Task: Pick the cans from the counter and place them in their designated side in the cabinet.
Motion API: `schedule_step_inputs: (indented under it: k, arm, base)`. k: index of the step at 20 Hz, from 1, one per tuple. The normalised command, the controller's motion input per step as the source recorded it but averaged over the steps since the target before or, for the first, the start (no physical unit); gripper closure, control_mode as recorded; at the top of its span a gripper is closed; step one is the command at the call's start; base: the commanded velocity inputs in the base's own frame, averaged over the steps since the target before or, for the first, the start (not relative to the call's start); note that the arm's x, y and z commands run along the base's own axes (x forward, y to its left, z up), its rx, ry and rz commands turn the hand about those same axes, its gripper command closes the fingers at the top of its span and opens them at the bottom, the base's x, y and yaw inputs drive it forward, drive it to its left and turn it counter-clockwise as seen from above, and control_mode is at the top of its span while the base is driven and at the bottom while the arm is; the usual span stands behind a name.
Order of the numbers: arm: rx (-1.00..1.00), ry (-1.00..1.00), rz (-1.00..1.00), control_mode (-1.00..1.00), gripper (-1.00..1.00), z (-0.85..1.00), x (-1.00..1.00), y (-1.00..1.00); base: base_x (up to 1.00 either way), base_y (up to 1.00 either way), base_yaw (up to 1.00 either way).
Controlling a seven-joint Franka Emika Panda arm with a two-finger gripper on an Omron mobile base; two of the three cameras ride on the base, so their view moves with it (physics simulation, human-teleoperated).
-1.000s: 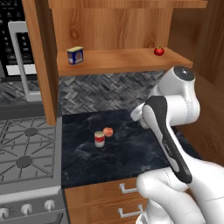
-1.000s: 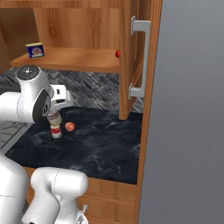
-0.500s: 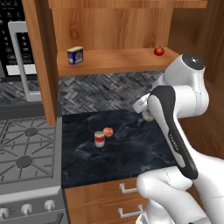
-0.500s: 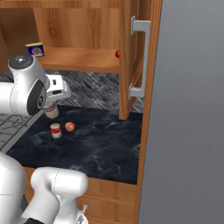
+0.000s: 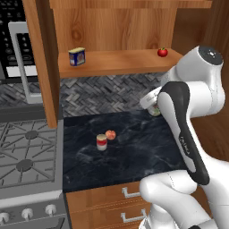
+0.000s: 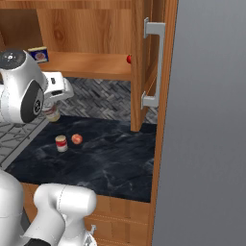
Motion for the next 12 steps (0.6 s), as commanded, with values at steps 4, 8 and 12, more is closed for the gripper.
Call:
schedule_step_inputs:
  k: [4,8,12]
  arm:
    - [0.0,-0.1,0.03,-1.0,1.0,0.3,-0.18,0.0]
    - [0.0,-0.08,0.03,-1.0,1.0,0.28,-0.17,0.0]
    - [0.0,-0.05,0.02,-1.0,1.0,0.27,-0.13,0.0]
  base:
    - [0.0,0.0,0.0]
    - [0.0,0.0,0.0]
    - [0.0,0.0,0.0]
